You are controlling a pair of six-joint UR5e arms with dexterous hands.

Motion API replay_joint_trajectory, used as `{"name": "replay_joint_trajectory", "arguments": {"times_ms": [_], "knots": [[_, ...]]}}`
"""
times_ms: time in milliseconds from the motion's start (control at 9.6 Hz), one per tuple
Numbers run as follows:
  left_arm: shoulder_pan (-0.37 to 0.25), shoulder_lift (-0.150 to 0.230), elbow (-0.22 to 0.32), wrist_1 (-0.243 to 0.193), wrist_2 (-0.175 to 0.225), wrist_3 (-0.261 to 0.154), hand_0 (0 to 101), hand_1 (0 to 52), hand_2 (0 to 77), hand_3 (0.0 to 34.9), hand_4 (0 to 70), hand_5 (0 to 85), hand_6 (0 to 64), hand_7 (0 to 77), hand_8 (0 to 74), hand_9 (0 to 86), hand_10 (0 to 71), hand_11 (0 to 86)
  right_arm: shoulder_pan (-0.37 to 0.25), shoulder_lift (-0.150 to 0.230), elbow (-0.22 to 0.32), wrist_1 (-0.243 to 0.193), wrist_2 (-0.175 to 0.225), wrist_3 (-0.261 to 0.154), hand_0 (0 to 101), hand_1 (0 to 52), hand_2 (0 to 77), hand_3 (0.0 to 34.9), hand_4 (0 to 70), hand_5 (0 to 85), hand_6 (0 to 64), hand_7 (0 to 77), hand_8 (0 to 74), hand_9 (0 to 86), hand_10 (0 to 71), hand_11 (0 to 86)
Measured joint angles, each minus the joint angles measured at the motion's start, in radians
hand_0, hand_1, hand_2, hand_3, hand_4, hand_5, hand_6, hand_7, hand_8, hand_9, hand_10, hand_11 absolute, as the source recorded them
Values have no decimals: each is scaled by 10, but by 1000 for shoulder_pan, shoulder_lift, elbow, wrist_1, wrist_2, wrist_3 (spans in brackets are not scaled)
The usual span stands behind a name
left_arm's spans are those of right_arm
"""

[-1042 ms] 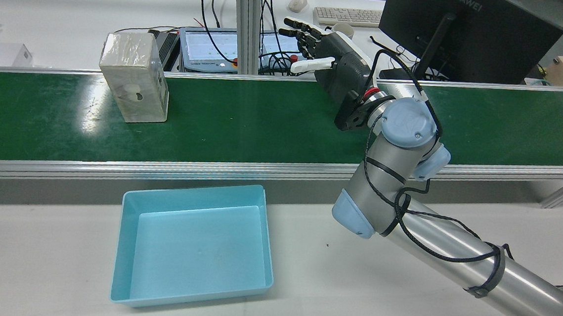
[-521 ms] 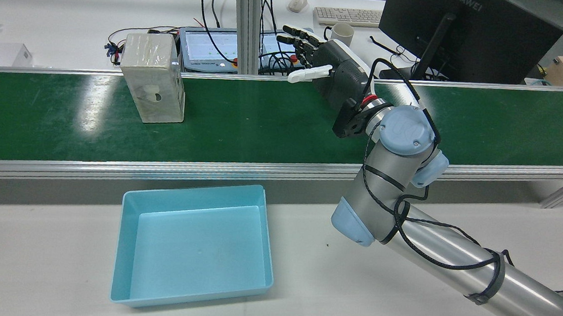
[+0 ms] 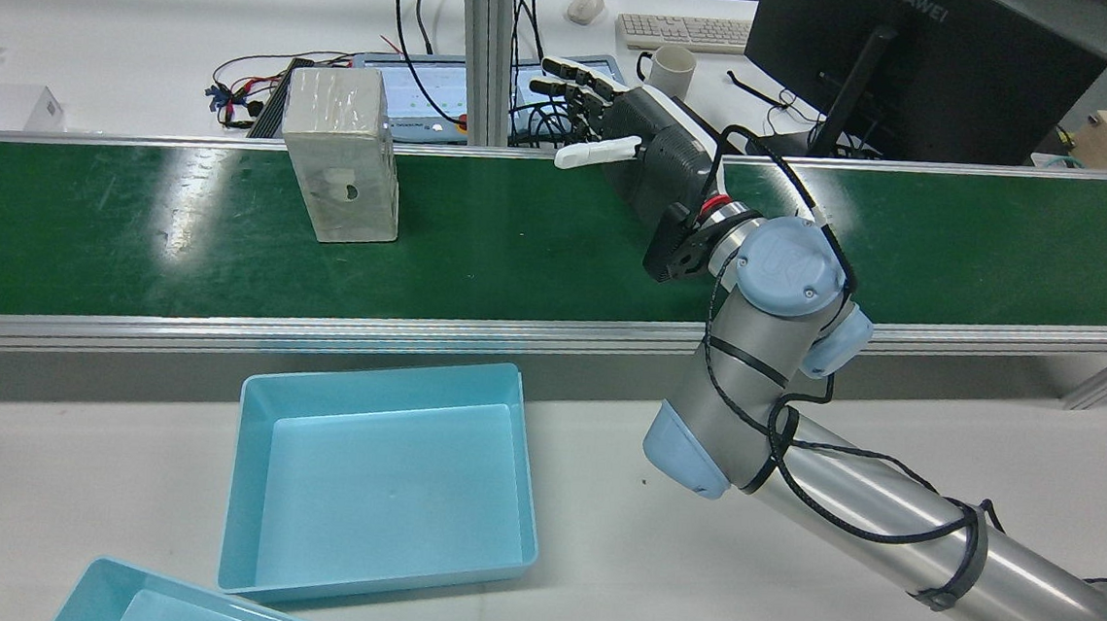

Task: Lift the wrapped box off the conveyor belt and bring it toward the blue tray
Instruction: 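Hold the right hand open above the belt as the wrapped box approaches, then close the right hand's fingers around the wrapped white box on the belt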

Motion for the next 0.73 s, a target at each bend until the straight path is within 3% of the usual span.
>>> {"name": "replay_joint_trajectory", "arguments": {"times_ms": [417,729], "knots": [[0,0,0,0,0,0,0,0,11,0,0,11,5,5,5,5,5,5,-18,4,-2,0,7,-15,474,109,27,0,104,153,82,229,16,33,5,11],[0,0,0,0,0,0,0,0,11,0,0,11,5,5,5,5,0,5,-29,5,-6,0,35,-34,475,125,38,0,104,153,76,235,22,33,5,11]]}}
